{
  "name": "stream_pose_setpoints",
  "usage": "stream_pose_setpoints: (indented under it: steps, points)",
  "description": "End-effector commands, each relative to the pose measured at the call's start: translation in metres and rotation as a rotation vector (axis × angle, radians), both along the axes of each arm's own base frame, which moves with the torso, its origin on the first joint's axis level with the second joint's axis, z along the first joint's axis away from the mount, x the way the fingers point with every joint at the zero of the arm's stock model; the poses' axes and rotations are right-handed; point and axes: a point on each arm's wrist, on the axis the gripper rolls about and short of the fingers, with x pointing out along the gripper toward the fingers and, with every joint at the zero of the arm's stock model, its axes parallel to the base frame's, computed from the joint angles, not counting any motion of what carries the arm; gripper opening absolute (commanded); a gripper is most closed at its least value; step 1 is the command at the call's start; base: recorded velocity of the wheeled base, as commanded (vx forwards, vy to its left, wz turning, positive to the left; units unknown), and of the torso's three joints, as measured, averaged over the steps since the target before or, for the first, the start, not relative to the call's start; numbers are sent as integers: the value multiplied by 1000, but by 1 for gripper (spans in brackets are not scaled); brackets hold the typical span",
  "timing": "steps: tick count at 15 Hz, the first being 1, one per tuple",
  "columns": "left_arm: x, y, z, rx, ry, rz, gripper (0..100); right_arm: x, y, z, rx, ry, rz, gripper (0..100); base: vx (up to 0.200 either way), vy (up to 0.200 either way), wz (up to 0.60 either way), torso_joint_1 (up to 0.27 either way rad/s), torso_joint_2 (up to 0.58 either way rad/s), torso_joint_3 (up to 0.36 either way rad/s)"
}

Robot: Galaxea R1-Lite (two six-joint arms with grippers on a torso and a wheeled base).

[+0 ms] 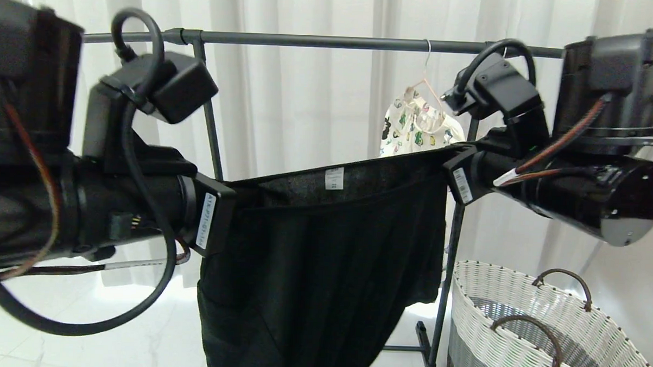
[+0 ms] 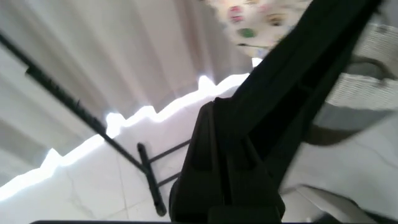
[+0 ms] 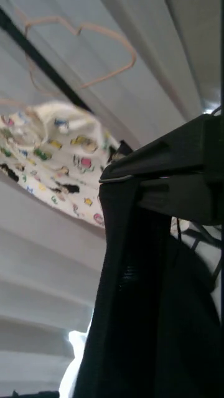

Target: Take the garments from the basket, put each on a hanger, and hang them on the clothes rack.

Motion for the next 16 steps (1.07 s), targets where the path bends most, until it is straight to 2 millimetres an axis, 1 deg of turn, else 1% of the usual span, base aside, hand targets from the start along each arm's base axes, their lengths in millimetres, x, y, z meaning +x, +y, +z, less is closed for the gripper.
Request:
stream_pose_setpoints:
  steps: [1, 3, 6, 8, 10, 12, 16]
  points:
    - [-21, 4, 39, -25, -36, -122, 0, -21, -27, 27, 67, -63, -9, 0, 0, 0, 0, 0, 0, 0]
    - [-22, 5, 40, 13, -47, -151, 0, -36, -41, 42, 68, -62, 4, 0, 0, 0, 0, 0, 0, 0]
    - [-28, 9, 34, 52, -62, -205, 0, -62, -59, 61, 57, -40, 73, 0, 0, 0, 0, 0, 0, 0]
    - [-35, 13, 34, 44, -68, -271, 0, -83, -69, 66, 47, -5, 167, 0, 0, 0, 0, 0, 0, 0]
    - [-36, 14, 38, 21, -98, -275, 0, -99, -80, 66, 47, 46, 237, 0, 0, 0, 0, 0, 0, 0]
    - [-34, 12, 42, -2, -137, -272, 0, -107, -89, 64, 41, 83, 286, 0, 0, 0, 0, 0, 0, 0]
    - [-35, 8, 39, 1, -127, -290, 0, -108, -89, 63, 57, 91, 303, 0, 0, 0, 0, 0, 0, 0]
